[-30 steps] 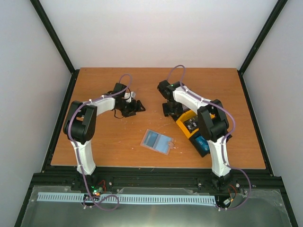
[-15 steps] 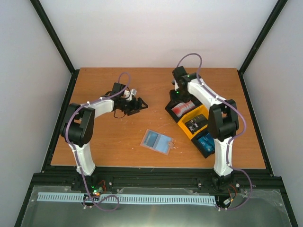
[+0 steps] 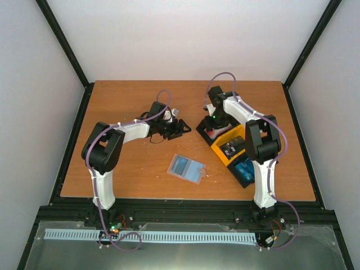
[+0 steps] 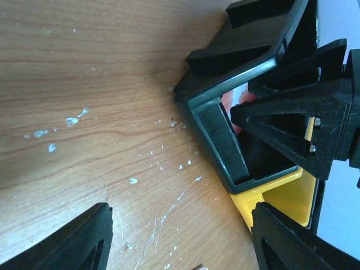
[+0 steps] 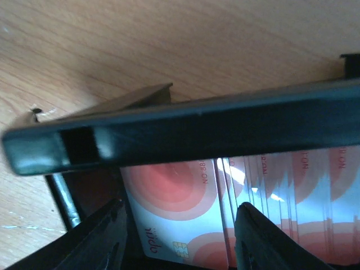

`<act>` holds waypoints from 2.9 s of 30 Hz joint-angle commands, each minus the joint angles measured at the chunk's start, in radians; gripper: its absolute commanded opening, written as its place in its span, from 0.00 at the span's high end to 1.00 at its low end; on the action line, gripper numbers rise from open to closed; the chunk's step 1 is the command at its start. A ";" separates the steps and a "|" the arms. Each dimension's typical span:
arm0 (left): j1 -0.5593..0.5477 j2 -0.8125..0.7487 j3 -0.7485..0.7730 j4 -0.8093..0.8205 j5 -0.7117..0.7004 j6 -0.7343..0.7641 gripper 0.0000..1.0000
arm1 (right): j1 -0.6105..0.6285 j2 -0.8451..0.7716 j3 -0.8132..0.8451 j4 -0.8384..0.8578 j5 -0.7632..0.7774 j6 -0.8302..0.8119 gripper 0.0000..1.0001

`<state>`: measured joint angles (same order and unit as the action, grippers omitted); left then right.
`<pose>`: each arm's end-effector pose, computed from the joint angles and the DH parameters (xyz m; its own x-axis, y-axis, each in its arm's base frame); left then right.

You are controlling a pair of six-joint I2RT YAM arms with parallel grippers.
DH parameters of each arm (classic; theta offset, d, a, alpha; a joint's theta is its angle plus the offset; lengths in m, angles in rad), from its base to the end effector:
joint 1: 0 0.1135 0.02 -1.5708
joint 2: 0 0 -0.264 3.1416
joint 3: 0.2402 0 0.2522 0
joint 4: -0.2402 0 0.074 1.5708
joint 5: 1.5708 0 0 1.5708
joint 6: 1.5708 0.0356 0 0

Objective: Put the credit cards into the card holder
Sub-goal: Adjust the storage box at the center of the board, then pick up the credit card from the storage box.

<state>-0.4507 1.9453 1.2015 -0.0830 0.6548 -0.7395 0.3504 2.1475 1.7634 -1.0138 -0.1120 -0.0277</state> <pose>0.3566 -0.1967 0.1623 -0.9723 -0.1233 -0.1984 0.0832 0.6107 -0.7875 0.4047 0.1522 0.1909 -0.9149 -0.3637 -0.1750 -0.3847 0.9170 0.1053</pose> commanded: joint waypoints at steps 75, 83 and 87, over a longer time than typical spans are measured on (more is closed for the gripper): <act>-0.121 0.247 0.213 0.061 0.020 -0.121 0.63 | -0.051 -0.065 -0.106 -0.082 -0.397 0.032 0.65; -0.121 0.247 0.217 0.056 0.021 -0.117 0.63 | -0.054 -0.055 -0.123 -0.087 -0.429 0.049 0.68; -0.121 0.249 0.218 0.054 0.020 -0.115 0.63 | -0.053 -0.051 -0.123 -0.088 -0.410 0.052 0.68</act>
<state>-0.5636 2.1731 1.3792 -0.0208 0.6773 -0.8795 0.2943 2.0922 1.6520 -1.0657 -0.5289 0.0101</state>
